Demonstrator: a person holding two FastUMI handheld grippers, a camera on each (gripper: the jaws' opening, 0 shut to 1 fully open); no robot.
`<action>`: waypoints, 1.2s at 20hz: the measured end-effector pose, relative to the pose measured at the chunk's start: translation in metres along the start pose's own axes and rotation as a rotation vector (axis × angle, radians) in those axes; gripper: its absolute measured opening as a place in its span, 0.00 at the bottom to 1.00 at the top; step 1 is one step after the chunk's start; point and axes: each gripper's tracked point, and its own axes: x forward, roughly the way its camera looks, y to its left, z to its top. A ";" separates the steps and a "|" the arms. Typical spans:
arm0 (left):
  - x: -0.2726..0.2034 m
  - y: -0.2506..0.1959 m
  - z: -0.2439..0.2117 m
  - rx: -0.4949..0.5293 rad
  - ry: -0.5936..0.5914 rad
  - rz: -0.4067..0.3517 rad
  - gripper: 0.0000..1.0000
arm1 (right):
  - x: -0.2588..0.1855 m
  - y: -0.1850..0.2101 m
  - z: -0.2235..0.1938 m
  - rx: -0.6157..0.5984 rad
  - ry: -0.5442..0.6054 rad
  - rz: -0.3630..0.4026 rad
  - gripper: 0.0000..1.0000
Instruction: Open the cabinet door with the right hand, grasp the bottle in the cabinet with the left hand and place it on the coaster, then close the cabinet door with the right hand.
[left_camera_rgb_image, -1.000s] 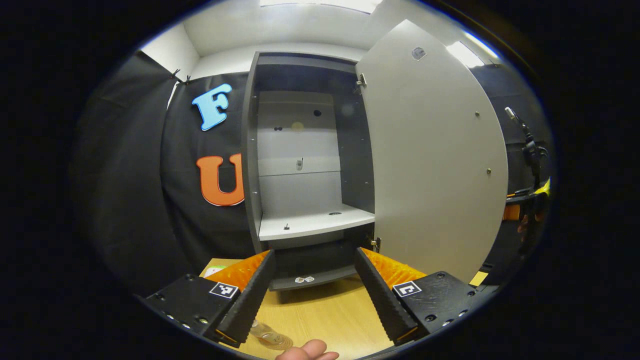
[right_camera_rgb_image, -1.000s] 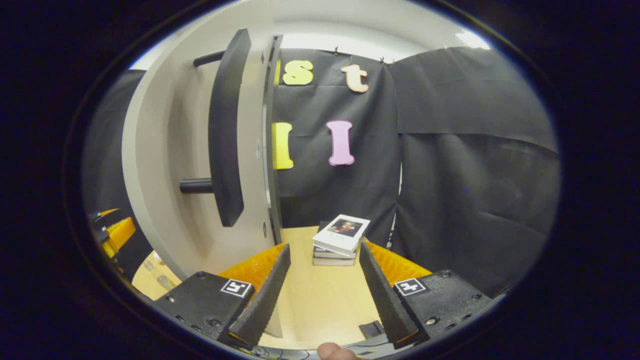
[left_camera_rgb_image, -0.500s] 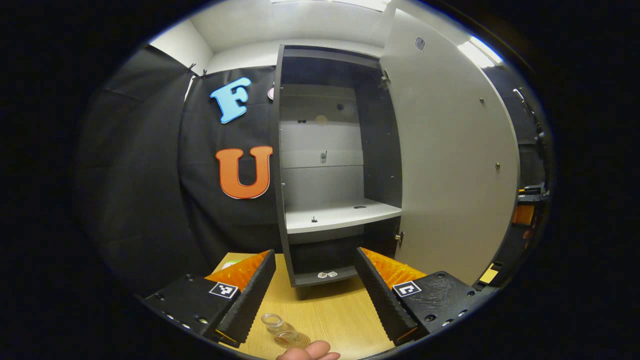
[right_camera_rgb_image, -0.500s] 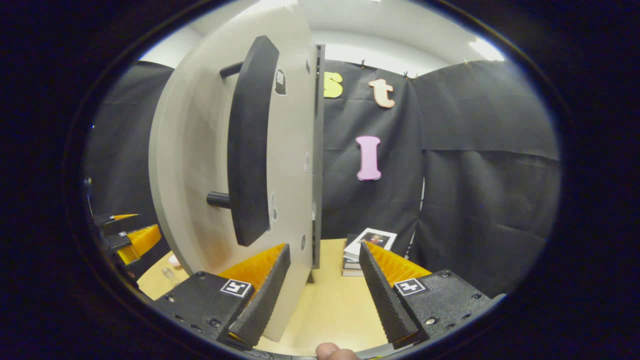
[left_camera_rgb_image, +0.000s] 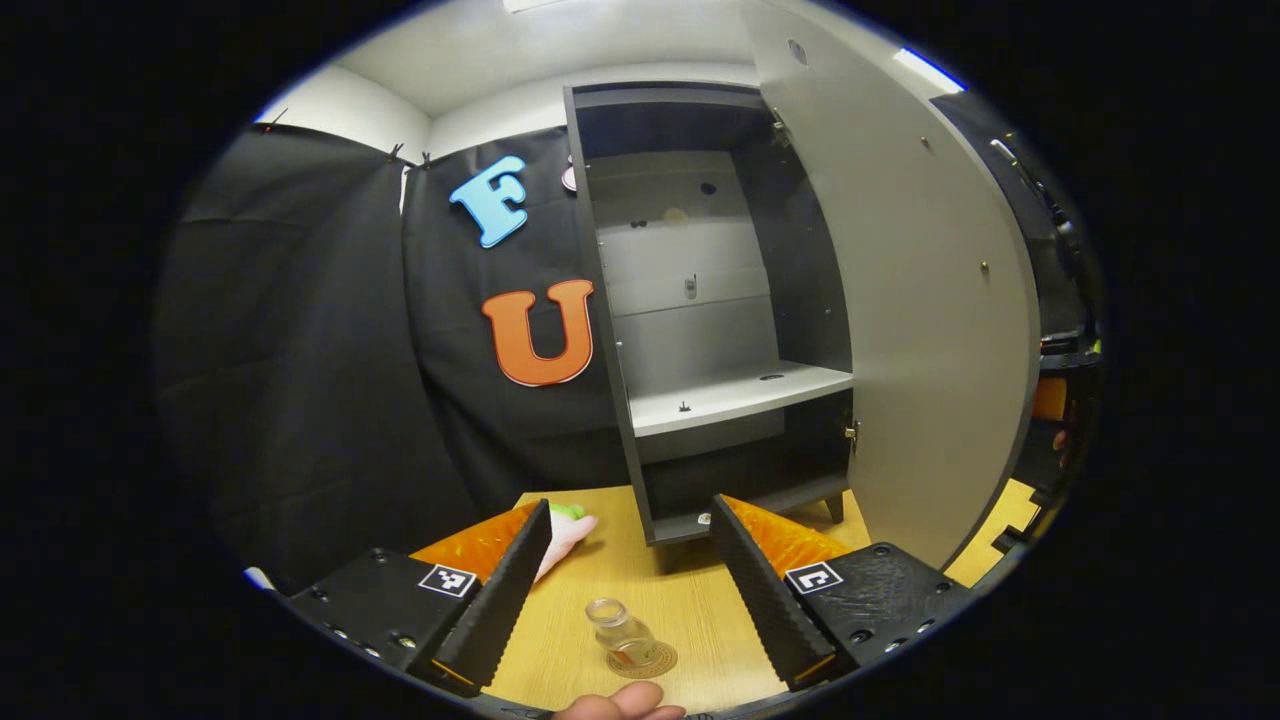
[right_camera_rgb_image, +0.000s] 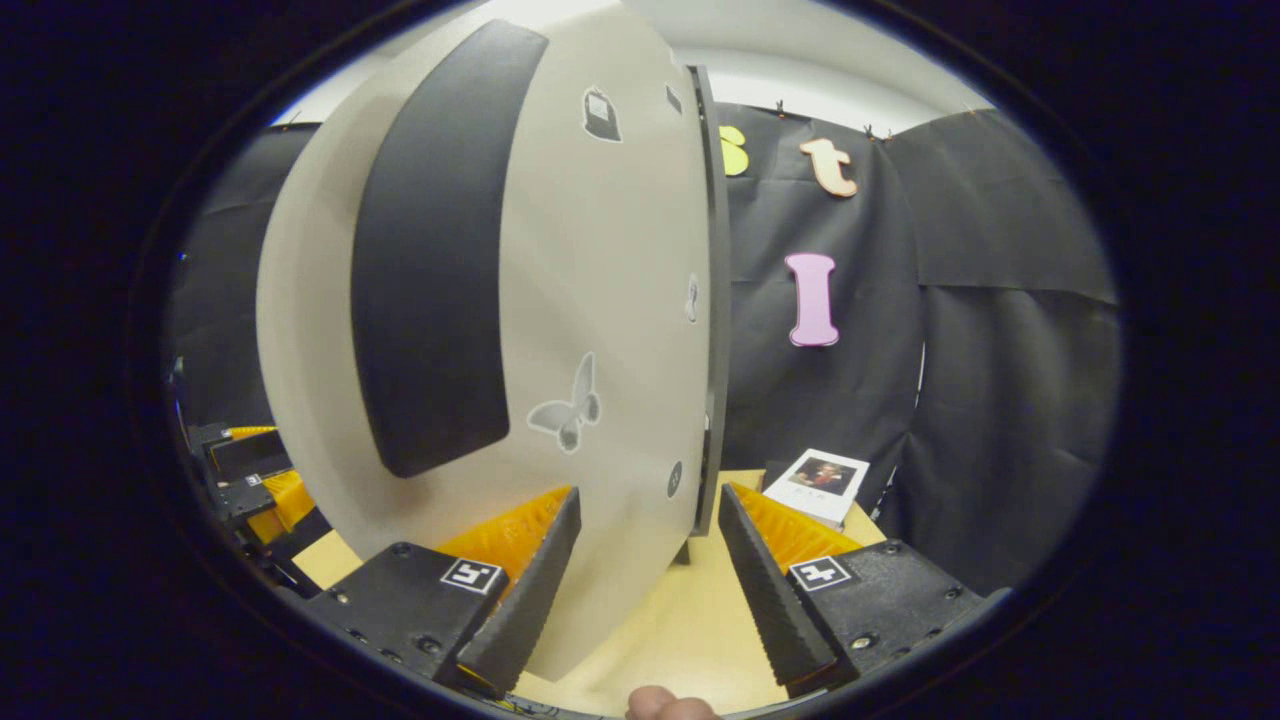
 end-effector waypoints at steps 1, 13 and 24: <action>-0.002 0.002 0.003 0.004 -0.003 0.018 0.96 | 0.001 0.001 0.001 -0.010 -0.005 0.011 0.90; -0.009 0.032 -0.005 -0.016 0.039 0.156 0.96 | 0.039 0.050 0.006 -0.065 0.002 0.188 0.90; -0.032 0.066 -0.015 0.007 0.059 0.263 0.96 | 0.067 0.119 -0.003 -0.105 0.059 0.368 0.92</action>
